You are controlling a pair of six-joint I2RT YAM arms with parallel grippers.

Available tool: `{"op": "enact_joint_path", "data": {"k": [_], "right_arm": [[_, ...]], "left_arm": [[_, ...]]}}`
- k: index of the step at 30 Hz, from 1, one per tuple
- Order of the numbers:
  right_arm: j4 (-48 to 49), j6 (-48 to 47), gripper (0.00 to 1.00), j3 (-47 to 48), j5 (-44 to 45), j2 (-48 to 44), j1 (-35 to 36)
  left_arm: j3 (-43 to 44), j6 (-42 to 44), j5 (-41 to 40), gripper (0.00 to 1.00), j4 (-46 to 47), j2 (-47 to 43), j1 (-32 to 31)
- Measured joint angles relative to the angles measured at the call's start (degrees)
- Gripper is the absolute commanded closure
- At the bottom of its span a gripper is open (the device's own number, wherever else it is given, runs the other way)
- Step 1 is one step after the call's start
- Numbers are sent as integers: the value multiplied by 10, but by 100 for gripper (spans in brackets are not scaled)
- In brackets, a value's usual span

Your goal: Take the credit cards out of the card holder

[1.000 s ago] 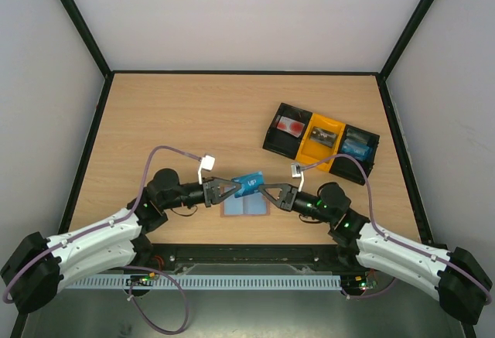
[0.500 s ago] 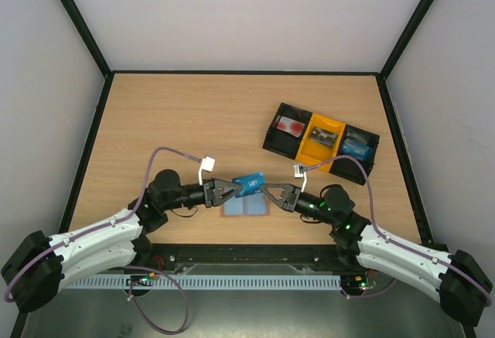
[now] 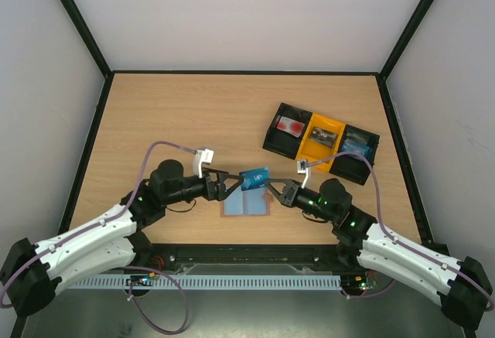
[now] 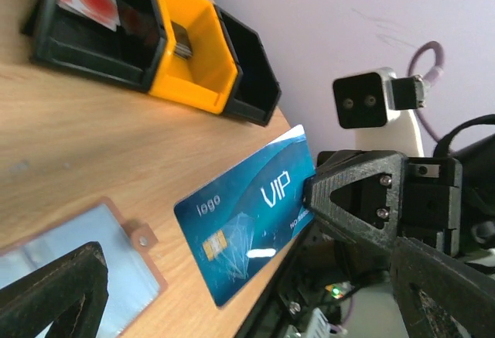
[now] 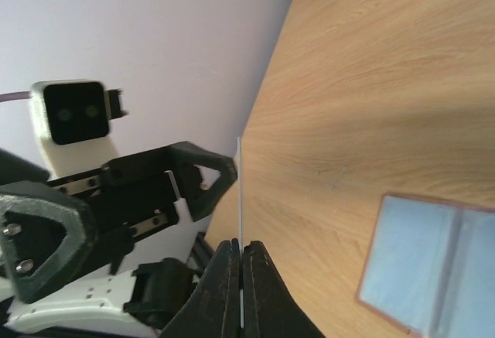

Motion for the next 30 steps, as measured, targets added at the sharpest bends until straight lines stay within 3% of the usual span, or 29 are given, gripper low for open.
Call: {"op": "enact_joint_path", "data": {"k": [14, 30], "right_arm": [[-236, -138, 98, 162, 89, 37, -88], [-425, -268, 98, 269, 146, 115, -291]], "left_arm": [[67, 168, -141, 0, -238, -107, 0], [69, 235, -173, 0, -289, -111, 0]]}}
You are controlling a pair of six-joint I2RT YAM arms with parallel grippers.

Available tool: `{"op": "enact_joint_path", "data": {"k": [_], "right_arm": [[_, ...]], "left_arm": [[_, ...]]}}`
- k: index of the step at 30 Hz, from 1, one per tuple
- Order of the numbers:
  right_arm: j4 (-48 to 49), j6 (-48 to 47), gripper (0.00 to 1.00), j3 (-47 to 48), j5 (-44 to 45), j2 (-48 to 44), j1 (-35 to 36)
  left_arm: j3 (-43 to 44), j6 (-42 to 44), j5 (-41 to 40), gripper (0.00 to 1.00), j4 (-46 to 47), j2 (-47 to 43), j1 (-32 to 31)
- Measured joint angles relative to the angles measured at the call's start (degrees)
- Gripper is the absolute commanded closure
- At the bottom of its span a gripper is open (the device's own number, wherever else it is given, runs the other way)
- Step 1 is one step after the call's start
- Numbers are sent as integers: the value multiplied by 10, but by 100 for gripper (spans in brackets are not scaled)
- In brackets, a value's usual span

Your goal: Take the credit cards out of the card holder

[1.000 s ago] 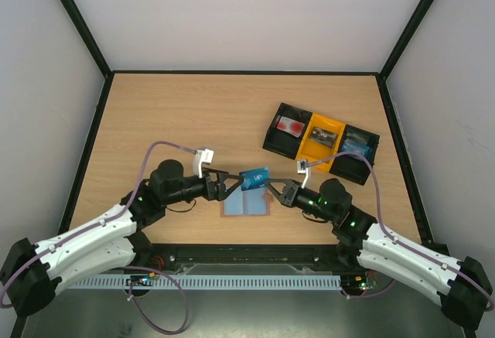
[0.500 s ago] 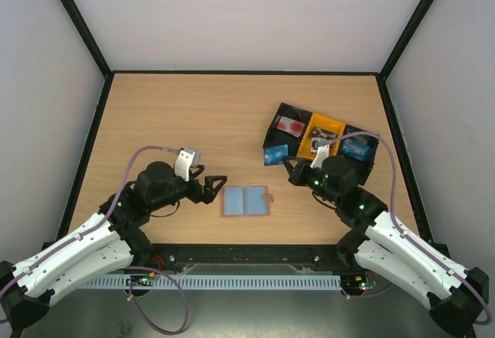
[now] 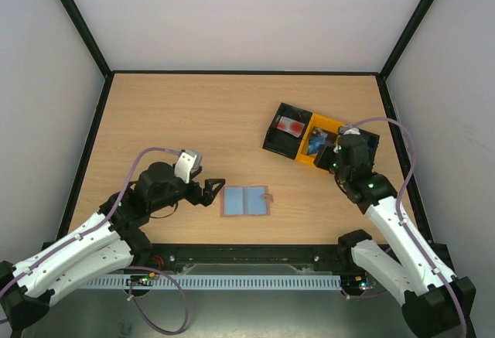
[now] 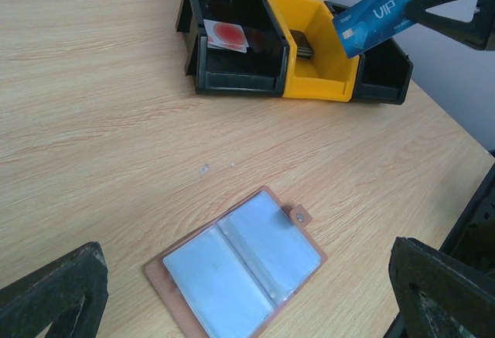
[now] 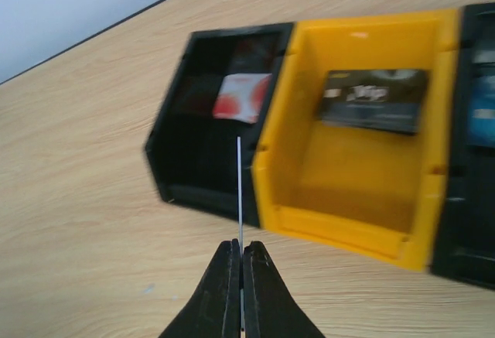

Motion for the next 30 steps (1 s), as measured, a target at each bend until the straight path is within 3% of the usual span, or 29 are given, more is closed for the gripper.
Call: {"op": "enact_joint_path", "data": {"k": [10, 18, 30], "right_arm": [[-56, -45, 98, 83, 65, 73, -120], [-54, -54, 98, 91, 49, 111, -234], [21, -68, 98, 48, -2, 163, -279]], "left_arm": [[0, 3, 3, 0, 0, 2, 0], [0, 3, 2, 0, 0, 2, 0], [0, 3, 1, 0, 1, 7, 0]]}}
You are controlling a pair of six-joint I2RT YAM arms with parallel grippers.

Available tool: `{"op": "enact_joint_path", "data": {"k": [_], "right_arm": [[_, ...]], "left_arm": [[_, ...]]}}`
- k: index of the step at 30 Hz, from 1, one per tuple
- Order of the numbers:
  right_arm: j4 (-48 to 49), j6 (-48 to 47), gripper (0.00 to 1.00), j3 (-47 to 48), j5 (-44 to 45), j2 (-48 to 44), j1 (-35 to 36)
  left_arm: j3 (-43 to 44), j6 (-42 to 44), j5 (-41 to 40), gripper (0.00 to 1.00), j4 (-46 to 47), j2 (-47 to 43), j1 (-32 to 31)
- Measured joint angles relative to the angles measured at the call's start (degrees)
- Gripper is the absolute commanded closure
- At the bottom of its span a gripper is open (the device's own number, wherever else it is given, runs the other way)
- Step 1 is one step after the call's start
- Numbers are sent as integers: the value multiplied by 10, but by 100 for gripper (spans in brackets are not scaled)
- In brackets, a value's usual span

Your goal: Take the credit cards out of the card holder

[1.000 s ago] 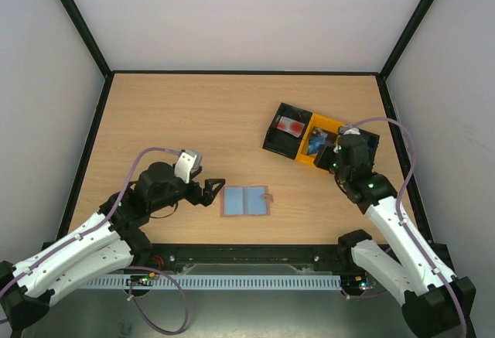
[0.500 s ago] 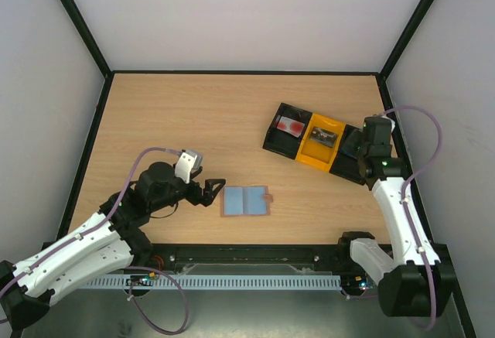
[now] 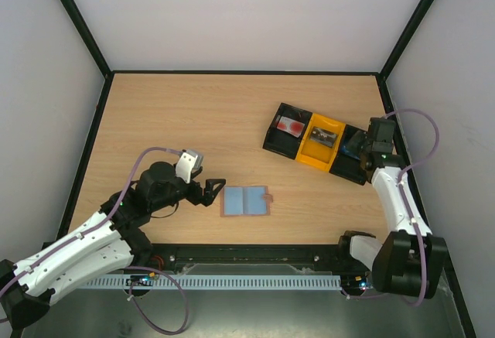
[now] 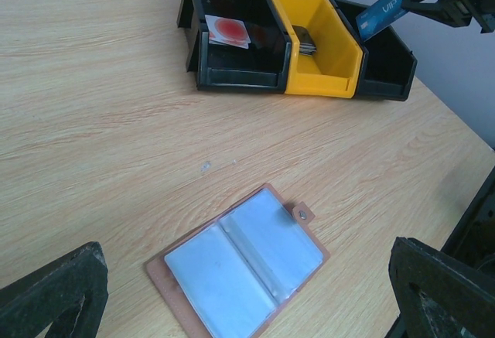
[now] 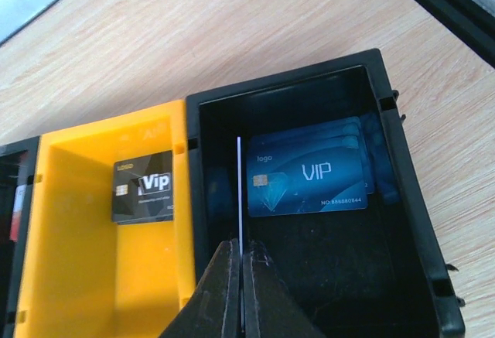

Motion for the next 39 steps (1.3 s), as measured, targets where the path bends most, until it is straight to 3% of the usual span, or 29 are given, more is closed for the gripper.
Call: {"op": "enact_joint_path", "data": {"k": [6, 20, 39], "right_arm": [[33, -18, 98, -2, -36, 52, -19], [177, -57, 98, -76, -72, 78, -19], [210, -93, 97, -71, -65, 148, -22]], "left_arm": [[0, 0, -3, 0, 0, 0, 0], [0, 0, -4, 0, 0, -6, 0], [0, 0, -9, 0, 0, -7, 0]]}}
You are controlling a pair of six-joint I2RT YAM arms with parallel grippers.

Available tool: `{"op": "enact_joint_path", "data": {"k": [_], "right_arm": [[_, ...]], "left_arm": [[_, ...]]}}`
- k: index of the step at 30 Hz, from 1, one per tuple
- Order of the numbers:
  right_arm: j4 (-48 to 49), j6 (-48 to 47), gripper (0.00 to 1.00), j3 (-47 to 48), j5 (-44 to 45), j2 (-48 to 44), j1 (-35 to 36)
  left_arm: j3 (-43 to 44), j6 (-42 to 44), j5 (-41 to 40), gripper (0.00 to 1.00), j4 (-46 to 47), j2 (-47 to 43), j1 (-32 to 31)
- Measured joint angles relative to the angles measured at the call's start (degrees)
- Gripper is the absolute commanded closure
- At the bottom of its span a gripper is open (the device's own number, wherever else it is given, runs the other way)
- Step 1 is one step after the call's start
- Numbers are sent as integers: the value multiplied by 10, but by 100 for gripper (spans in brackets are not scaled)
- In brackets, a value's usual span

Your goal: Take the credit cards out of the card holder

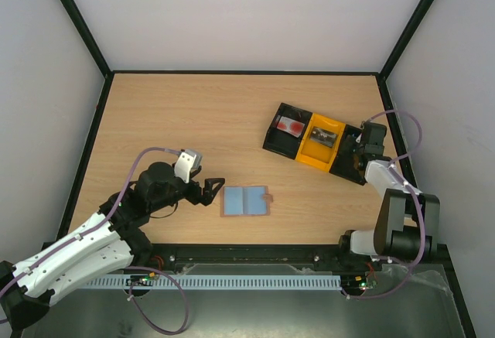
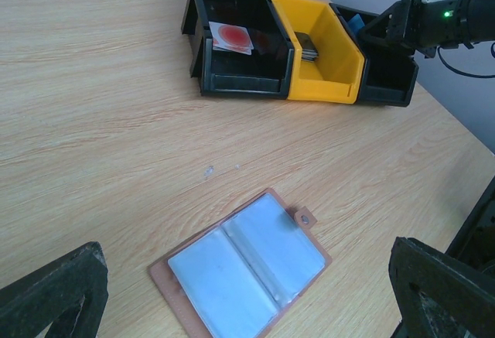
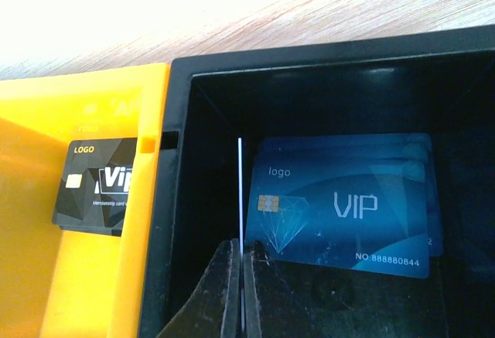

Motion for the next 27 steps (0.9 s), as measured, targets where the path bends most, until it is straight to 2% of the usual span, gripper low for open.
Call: {"op": "enact_joint_path", "data": {"k": [7, 10, 18, 27], "right_arm": [[2, -10, 94, 5, 16, 9, -1], [2, -10, 90, 5, 18, 9, -1], [2, -11, 86, 5, 38, 15, -1], [3, -10, 89, 7, 66, 18, -1]], "left_arm": [[0, 0, -1, 0, 0, 0, 0], [0, 0, -1, 0, 0, 0, 0], [0, 0, -1, 0, 0, 0, 0], [0, -1, -1, 0, 0, 0, 0]]}}
